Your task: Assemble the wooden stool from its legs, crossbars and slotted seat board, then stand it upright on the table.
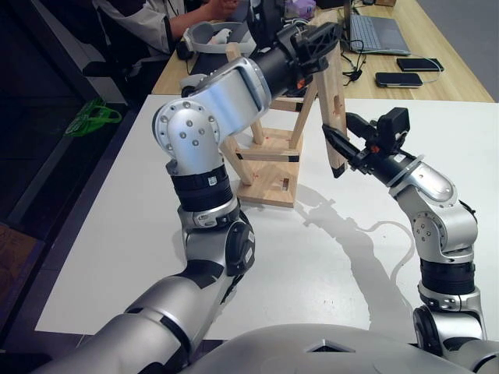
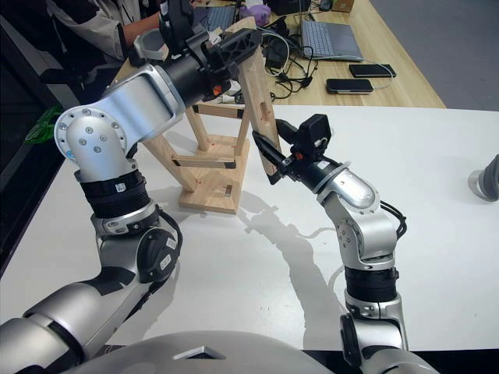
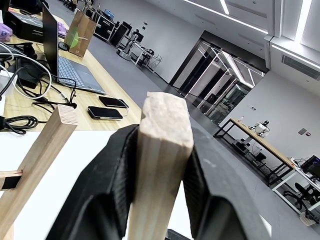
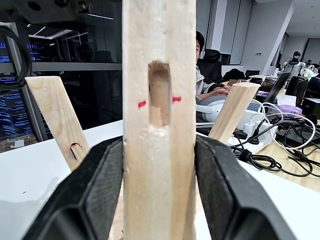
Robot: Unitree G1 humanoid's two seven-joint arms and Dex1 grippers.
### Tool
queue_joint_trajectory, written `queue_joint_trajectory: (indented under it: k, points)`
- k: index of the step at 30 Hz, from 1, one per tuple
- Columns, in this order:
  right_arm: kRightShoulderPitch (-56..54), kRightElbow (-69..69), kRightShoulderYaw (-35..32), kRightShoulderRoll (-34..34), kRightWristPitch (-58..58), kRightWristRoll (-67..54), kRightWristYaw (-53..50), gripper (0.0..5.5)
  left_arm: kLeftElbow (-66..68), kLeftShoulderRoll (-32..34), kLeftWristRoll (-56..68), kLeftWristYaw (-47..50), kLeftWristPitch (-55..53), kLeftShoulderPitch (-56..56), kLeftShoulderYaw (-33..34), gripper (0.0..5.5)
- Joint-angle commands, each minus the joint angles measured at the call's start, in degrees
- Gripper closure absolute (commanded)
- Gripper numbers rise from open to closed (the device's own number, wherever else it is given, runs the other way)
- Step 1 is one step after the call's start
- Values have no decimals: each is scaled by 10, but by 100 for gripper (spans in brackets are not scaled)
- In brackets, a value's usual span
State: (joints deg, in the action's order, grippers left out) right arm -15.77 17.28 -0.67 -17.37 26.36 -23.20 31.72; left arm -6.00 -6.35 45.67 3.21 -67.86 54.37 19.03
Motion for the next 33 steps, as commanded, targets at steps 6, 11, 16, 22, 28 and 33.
queue_joint_trajectory:
  k: [6,11,16,22,28,33]
  points:
    - [-1,2,15,-7,-7,10,1,344,-18,-4,22,-12,-5,-5,-19,433]
    - [-27,-24,26,-11,-32,36,-2,344,-5,0,17,-20,11,1,-19,433]
    - [-41,-42,34,-7,-54,47,1,261,-4,1,22,-15,13,-7,-19,447]
    - [-45,-34,36,-17,-39,19,37,169,7,6,19,-14,17,-4,-23,447]
    - [-58,5,19,-60,112,-99,92,68,6,32,-6,-39,37,-9,-60,447]
    - [-112,-31,-35,-85,179,-165,99,61,-17,47,9,-94,51,-16,-87,447]
